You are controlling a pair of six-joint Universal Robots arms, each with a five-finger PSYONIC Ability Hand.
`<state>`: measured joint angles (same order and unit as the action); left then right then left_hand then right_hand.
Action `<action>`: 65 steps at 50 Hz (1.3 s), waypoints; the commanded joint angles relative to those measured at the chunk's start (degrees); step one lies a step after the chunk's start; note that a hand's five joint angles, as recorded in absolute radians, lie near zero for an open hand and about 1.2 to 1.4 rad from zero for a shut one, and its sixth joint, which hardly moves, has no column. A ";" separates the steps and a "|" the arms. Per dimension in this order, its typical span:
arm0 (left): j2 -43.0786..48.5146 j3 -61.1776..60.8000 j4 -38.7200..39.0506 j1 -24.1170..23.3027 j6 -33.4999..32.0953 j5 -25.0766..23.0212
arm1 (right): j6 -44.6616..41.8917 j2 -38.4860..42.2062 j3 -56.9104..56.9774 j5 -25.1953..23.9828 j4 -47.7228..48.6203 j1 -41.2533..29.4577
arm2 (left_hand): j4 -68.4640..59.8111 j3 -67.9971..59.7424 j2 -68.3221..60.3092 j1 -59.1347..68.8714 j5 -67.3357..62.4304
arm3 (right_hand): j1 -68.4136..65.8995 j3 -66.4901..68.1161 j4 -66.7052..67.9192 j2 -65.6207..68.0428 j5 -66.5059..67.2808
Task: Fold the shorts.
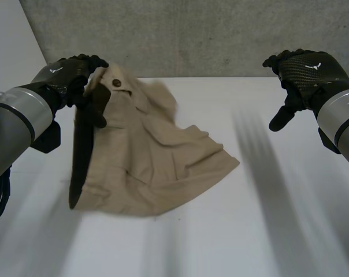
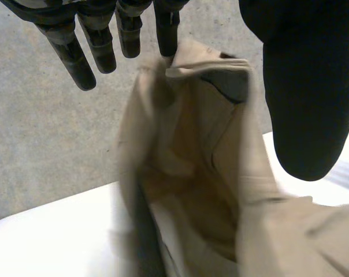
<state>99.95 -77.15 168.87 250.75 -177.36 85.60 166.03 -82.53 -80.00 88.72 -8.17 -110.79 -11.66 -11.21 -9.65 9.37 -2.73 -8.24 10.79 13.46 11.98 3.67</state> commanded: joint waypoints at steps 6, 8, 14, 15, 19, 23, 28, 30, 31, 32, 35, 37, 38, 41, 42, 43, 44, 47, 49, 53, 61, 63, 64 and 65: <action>0.07 -0.10 -0.03 -0.09 0.00 0.00 | 0.00 0.00 -0.24 -0.48 0.00 -0.04 | 1.66 1.21 -0.35 0.63 2.73 | -1.76 -0.79 -3.46 -1.98 -3.67; 0.07 -0.10 -0.03 0.00 -0.09 0.00 | 0.00 0.00 -0.24 -0.74 0.00 0.04 | 1.66 1.21 -0.35 0.63 2.73 | -1.76 -0.79 -3.46 -1.98 -3.67; 0.16 -0.36 0.06 -0.09 -0.18 0.00 | 0.00 0.00 -0.33 -0.75 0.00 0.04 | 1.66 1.21 -0.35 0.63 2.73 | -1.76 -0.79 -3.46 -1.98 -3.67; 0.16 -0.36 0.14 -0.09 -0.27 0.00 | -0.09 0.09 -0.33 -0.75 0.00 0.04 | 1.66 1.21 -0.35 0.63 2.73 | -1.76 -0.79 -3.46 -1.98 -3.67; 1.21 -0.28 0.41 0.00 -0.44 0.00 | -0.09 0.09 -0.33 -0.75 0.00 0.04 | 1.66 1.21 -0.35 0.63 2.73 | -1.76 -0.79 -3.46 -1.98 -3.67; 1.65 -0.19 0.32 0.00 -0.53 0.09 | -0.09 0.09 -0.33 -0.83 0.00 0.04 | 1.61 1.16 -0.40 0.68 2.68 | -1.76 -0.79 -3.46 -1.98 -3.67; 3.49 0.60 -0.55 0.09 -1.75 0.26 | -0.18 0.18 -0.59 -1.01 0.00 -0.04 | 0.60 0.16 -1.41 1.69 1.67 | -1.76 -0.79 -3.46 -1.98 -3.67; 3.76 0.25 -1.17 0.17 -3.42 0.26 | -0.88 0.26 -0.77 -1.71 0.00 -0.13 | 0.44 -0.01 -1.57 1.86 1.50 | -1.76 -0.79 -3.46 -1.98 -3.67; 3.76 -0.10 -1.70 0.17 -4.48 0.26 | -2.27 0.44 -1.29 -2.93 0.00 -0.48 | 0.44 -0.01 -1.57 1.86 1.50 | -1.76 -0.79 -3.46 -1.98 -3.67; 3.85 -0.62 -3.27 0.00 -6.57 0.26 | -3.24 0.70 -1.56 -3.64 -0.17 -0.83 | 0.44 -0.01 -1.57 1.86 1.50 | -1.76 -0.79 -3.46 -1.98 -3.67; 3.76 -3.51 -8.27 -0.09 -10.27 0.44 | -8.67 2.45 -2.96 -5.66 -0.61 -2.67 | 0.60 0.16 -1.41 1.69 1.67 | -1.76 -0.79 -3.46 -1.98 -3.67; 3.50 -5.37 -10.22 -0.09 -11.34 0.53 | -11.15 3.34 -3.67 -5.93 -0.79 -3.55 | 0.44 -0.01 -1.57 1.86 1.50 | -1.76 -0.79 -3.46 -1.98 -3.67; 3.32 -6.42 -11.10 -0.18 -11.78 0.53 | -13.60 4.39 -4.45 -5.76 -0.53 -4.43 | 0.44 -0.01 -1.57 1.86 1.50 | -1.76 -0.79 -3.46 -1.98 -3.67; 3.06 -11.17 -12.07 -1.23 -12.48 0.70 | -16.60 5.80 -5.34 -5.84 -0.18 -6.01 | 0.44 -0.01 -1.57 1.86 1.50 | -1.76 -0.79 -3.46 -1.98 -3.67; 2.97 -12.39 -11.90 -1.58 -12.48 1.05 | -17.05 6.24 -5.51 -5.84 -0.18 -6.37 | 0.44 -0.01 -1.57 1.86 1.50 | -1.76 -0.79 -3.46 -1.98 -3.67; 2.80 -14.93 -11.46 -2.45 -12.57 2.01 | -17.66 7.20 -5.60 -5.58 -0.09 -6.63 | 0.44 -0.01 -1.57 1.86 1.50 | -1.76 -0.79 -3.46 -1.98 -3.67; 2.62 -16.17 -11.02 -2.81 -12.66 2.63 | -17.67 7.64 -5.60 -5.49 -0.09 -6.72 | 0.44 -0.01 -1.57 1.86 1.50 | -1.76 -0.79 -3.46 -1.98 -3.67; 2.01 -20.83 -7.16 -4.04 -12.75 5.44 | -17.67 9.67 -5.25 -5.23 0.00 -6.81 | -0.07 -0.51 -2.08 2.36 1.00 | -1.76 -0.79 -3.46 -1.98 -3.67; 1.66 -22.94 -4.27 -4.39 -12.75 6.85 | -17.67 10.19 -5.16 -5.23 0.00 -7.07 | -1.58 -2.02 -3.59 3.87 -0.51 | -1.76 -0.79 -3.46 -1.98 -3.67; 1.21 -27.16 1.98 -4.48 -13.10 10.01 | -17.58 10.20 -5.34 -5.23 0.52 -7.16 | -2.08 -2.53 -4.09 4.38 -1.02 | -1.76 -0.79 -3.46 -1.98 -3.67; 2.00 -30.77 4.97 -4.22 -16.53 10.90 | -17.49 10.20 -5.78 -4.61 1.93 -7.16 | -3.60 -4.05 -5.61 5.89 -2.53 | -1.76 -0.79 -3.46 -1.98 -3.67; 2.44 -31.13 6.38 -3.87 -16.61 10.99 | -17.49 10.20 -5.78 -4.61 1.93 -7.16 | -4.10 -4.55 -6.11 6.40 -3.03 | -1.76 -0.79 -3.46 -1.98 -3.67; 2.71 -31.30 6.99 -3.78 -16.61 10.99 | -17.49 10.11 -5.78 -4.35 2.02 -7.25 | -4.77 -5.22 -6.78 7.07 -3.70 | -1.76 -0.79 -3.46 -1.98 -3.67; 3.14 -31.65 8.30 -3.69 -16.70 10.99 | -17.49 10.20 -5.78 -4.26 2.02 -7.25 | -6.61 -7.06 -8.62 8.90 -5.54 | -1.76 -0.79 -3.46 -1.98 -3.67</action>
<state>101.71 -107.73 174.04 246.39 -193.17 96.78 148.47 -72.24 -85.71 83.83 -6.43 -118.02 -11.90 -11.81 -12.12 12.17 -2.94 -8.24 10.79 13.46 11.98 3.69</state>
